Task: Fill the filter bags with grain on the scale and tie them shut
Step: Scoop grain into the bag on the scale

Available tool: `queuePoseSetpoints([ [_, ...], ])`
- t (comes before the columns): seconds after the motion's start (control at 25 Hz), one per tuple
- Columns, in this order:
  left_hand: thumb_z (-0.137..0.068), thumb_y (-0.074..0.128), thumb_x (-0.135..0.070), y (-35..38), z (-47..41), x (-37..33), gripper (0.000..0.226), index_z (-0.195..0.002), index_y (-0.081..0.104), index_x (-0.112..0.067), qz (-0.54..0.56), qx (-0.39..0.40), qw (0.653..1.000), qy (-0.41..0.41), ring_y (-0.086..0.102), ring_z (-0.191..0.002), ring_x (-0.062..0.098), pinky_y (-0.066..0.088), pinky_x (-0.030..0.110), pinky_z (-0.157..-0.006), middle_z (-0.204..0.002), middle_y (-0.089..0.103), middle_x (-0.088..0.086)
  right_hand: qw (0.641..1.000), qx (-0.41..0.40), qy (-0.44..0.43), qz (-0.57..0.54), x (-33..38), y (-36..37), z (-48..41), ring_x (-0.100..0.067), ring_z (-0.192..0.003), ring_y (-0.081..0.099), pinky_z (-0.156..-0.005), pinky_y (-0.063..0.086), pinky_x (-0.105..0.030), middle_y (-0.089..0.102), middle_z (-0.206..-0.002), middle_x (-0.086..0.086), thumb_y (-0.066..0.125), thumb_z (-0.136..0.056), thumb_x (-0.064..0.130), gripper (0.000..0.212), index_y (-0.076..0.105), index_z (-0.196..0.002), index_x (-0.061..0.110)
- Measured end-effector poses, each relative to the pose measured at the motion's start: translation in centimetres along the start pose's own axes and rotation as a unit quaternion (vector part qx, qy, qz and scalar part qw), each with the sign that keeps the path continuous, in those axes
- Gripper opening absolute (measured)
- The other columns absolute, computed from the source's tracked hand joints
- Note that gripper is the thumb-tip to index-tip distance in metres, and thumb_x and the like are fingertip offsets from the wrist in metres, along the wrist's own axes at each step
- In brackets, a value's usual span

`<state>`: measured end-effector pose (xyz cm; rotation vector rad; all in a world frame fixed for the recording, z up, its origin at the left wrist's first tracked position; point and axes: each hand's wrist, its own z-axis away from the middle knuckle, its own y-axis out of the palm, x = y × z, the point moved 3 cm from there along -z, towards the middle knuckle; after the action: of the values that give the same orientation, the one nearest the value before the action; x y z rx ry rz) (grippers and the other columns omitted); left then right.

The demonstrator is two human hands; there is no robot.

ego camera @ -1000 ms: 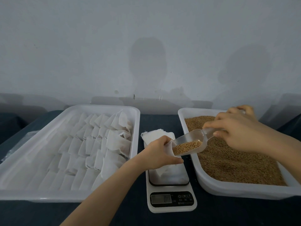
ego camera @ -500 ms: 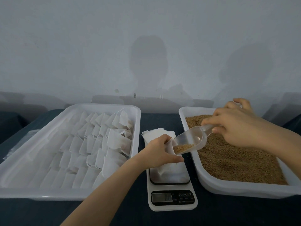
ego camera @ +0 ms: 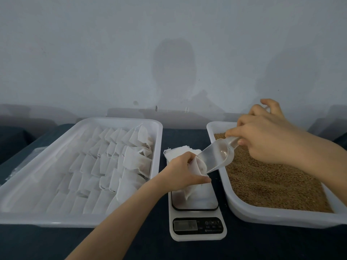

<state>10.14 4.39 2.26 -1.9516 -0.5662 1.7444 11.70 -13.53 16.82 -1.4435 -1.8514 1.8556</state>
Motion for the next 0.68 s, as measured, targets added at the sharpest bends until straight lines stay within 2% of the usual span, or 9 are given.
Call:
queuePoseSetpoints([
  [0.12, -0.068, 0.080, -0.052, -0.1, -0.1, 0.0, 0.059, -0.112, 0.051, -0.026, 0.012, 0.003, 1.000, -0.004, 0.059, -0.097, 0.010, 0.054, 0.030, -0.087, -0.106, 0.059, -0.008, 0.996, -0.066, -0.036, 0.040, 1.0, -1.2, 0.1, -0.022, -0.104, 0.043, -0.103, -0.007, -0.047, 0.058, -0.095, 0.008, 0.054, -0.080, 0.017, 0.043, 0.061, -0.115, 0.041],
  [0.2, -0.068, 0.080, -0.051, 0.0, -0.1, 0.0, 0.060, -0.113, 0.050, -0.025, 0.022, 0.012, 1.000, -0.011, 0.060, -0.097, 0.010, 0.054, 0.032, -0.088, -0.107, 0.060, -0.007, 0.991, -0.099, -0.052, 0.069, 1.6, -1.7, 0.1, -0.027, -0.098, 0.047, -0.105, -0.004, -0.049, 0.059, -0.087, 0.002, 0.051, -0.069, 0.007, 0.048, 0.068, -0.105, 0.033],
  [0.28, -0.068, 0.081, -0.049, 0.1, 0.0, 0.1, 0.061, -0.114, 0.048, -0.026, 0.027, 0.021, 0.999, -0.022, 0.060, -0.095, 0.009, 0.054, 0.030, -0.084, -0.106, 0.060, -0.007, 0.986, -0.123, -0.066, 0.094, 2.4, -1.9, 0.1, -0.029, -0.092, 0.049, -0.107, -0.002, -0.051, 0.059, -0.080, -0.001, 0.047, -0.062, 0.001, 0.047, 0.072, -0.092, 0.026],
  [0.36, -0.067, 0.082, -0.046, 0.2, 0.0, 0.2, 0.063, -0.115, 0.044, -0.029, 0.030, 0.032, 0.998, -0.036, 0.058, -0.092, 0.007, 0.051, 0.022, -0.073, -0.105, 0.056, -0.010, 0.980, -0.153, -0.080, 0.097, 2.9, -2.0, 0.1, -0.031, -0.086, 0.052, -0.108, 0.003, -0.052, 0.057, -0.073, -0.002, 0.047, -0.059, -0.002, 0.041, 0.072, -0.082, 0.022],
  [0.52, -0.069, 0.082, -0.039, 0.3, -0.1, 0.4, 0.066, -0.115, 0.035, -0.034, 0.009, 0.038, 0.998, -0.045, 0.051, -0.088, 0.003, 0.039, 0.014, -0.064, -0.104, 0.048, -0.012, 0.977, -0.183, -0.088, 0.058, 3.1, -1.7, 0.5, -0.034, -0.085, 0.055, -0.107, 0.009, -0.055, 0.061, -0.076, -0.008, 0.063, -0.055, -0.008, 0.044, 0.073, -0.090, 0.017],
  [0.68, -0.073, 0.079, -0.036, 0.2, -0.3, 0.6, 0.061, -0.119, 0.039, -0.030, 0.009, 0.023, 0.999, -0.044, 0.051, -0.088, 0.004, 0.041, 0.015, -0.065, -0.107, 0.049, -0.009, 0.975, -0.208, -0.068, 0.027, 2.3, -1.4, 1.3, -0.035, -0.089, 0.057, -0.107, 0.011, -0.054, 0.065, -0.085, -0.007, 0.068, -0.051, -0.010, 0.052, 0.073, -0.095, 0.018],
])
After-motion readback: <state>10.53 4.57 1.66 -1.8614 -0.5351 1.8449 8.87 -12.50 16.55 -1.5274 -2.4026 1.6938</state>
